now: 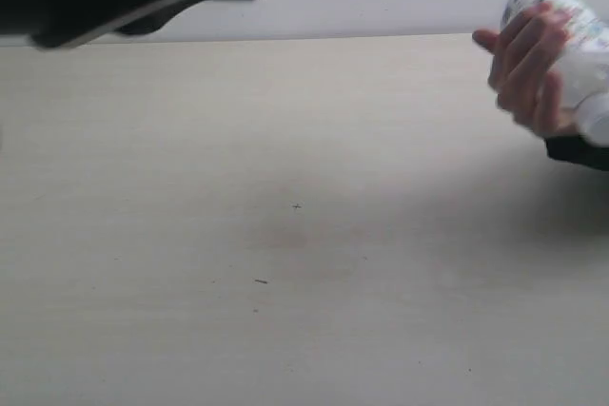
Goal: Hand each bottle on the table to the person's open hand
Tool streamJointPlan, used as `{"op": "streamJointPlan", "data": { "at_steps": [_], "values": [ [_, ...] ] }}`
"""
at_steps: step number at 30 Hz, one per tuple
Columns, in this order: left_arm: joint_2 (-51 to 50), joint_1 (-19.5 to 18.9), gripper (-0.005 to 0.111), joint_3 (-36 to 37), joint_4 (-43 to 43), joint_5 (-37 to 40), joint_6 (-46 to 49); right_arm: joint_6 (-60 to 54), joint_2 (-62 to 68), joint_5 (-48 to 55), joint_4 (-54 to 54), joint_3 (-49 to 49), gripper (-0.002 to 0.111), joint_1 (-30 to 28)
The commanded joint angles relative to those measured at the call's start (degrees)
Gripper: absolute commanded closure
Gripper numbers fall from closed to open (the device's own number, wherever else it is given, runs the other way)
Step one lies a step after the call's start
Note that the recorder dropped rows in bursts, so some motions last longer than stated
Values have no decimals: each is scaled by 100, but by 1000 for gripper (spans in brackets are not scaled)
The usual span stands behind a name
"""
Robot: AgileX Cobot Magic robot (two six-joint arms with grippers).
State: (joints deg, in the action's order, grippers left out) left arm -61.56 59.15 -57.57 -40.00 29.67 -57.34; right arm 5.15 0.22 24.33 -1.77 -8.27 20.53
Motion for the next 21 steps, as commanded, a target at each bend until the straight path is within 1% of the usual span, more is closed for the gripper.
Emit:
{"op": "streamJointPlan", "data": {
  "at_steps": [1,4,8,12,15,20,21],
  "values": [
    [1409,19,107,1251,-458,-990,-146,-33,-22,-19,15,39,108,-23],
    [2101,19,107,1436,-456,-883,-134,-33,-22,-19,15,39,108,-23],
    [2500,19,107,1436,-594,-883,-134,-33,-22,-19,15,39,108,-23],
    [2545,19,107,1436,-594,-894,-134,-33,-22,-19,15,39,108,-23],
    [2549,19,107,1436,-1112,-883,308,-33,-22,-19,15,39,108,-23],
    [2559,-24,107,1436,-1057,-884,281,-33,-22,-19,15,39,108,-23],
    [2561,-80,107,1436,-804,-924,115,-33,-22,-19,15,39,108,-23]
  ]
}}
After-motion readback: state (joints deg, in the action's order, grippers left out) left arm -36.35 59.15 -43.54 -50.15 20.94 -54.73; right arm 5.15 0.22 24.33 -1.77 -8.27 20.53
